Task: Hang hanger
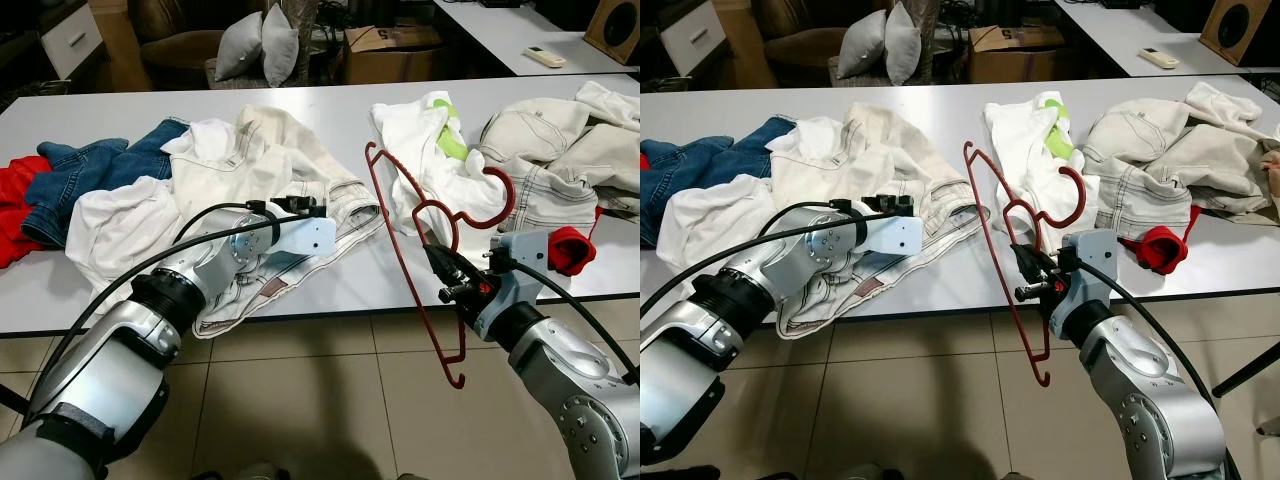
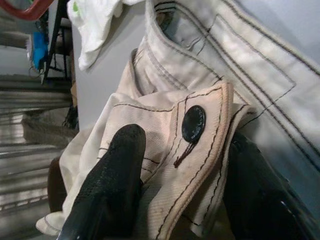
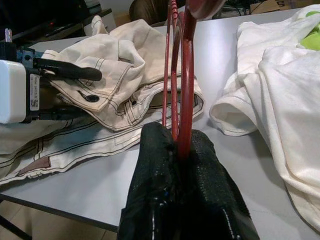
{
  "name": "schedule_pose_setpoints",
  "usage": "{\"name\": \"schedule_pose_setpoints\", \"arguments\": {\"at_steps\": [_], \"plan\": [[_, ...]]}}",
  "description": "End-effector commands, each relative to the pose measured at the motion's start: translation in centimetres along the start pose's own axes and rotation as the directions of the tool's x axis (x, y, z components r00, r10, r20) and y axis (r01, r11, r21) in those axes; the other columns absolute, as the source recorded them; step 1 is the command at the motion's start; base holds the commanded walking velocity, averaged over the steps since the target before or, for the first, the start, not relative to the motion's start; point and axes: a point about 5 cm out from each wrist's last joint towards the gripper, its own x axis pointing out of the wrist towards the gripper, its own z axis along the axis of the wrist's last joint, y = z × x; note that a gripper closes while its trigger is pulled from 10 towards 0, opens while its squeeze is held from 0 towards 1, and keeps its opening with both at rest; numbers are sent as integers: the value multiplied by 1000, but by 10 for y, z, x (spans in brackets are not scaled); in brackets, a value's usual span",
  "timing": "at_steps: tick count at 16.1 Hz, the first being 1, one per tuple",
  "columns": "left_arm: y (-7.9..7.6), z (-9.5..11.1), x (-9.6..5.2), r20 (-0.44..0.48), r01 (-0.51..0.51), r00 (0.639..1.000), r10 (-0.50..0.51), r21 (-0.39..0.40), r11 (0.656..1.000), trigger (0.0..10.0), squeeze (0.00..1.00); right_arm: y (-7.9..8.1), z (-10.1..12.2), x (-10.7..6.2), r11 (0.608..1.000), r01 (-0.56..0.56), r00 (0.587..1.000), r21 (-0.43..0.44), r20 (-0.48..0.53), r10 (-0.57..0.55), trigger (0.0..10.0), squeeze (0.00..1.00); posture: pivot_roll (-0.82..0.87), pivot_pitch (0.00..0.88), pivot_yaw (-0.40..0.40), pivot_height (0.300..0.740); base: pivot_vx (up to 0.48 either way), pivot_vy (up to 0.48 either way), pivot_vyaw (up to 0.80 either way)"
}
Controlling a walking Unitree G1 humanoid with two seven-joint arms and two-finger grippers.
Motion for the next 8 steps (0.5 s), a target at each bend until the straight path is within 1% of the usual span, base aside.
{"name": "schedule_pose_setpoints", "arguments": {"at_steps": [1,3,5,6,7,8], "plan": [[9,-4,-2,-10,-32,999,32,-11,999,0,0,0,1,-2,1000,4,1000,-2,11,-4,10000,0,-68,0,42,740,0,0,0],[12,-1,-3,25,-38,999,38,-25,999,0,0,-1,0,-2,1000,5,1000,-1,11,-5,10000,0,-65,0,40,740,0,0,0],[11,8,-3,96,-31,995,37,-70,997,0,0,0,0,-2,1000,-2,1000,-1,8,2,10000,0,-62,0,39,740,0,0,0],[11,9,-3,104,-32,994,40,-77,996,0,0,0,0,-3,1000,-9,1000,-1,10,9,10000,0,-62,0,39,740,0,0,0],[12,10,-3,114,-37,992,48,-98,994,0,0,1,2,-6,999,-34,999,-7,15,34,10000,0,-61,0,37,740,0,0,0],[15,9,-3,113,-52,991,67,-131,990,0,0,4,5,-14,996,-93,995,-10,25,93,10000,0,-62,0,38,740,0,0,0]]}}
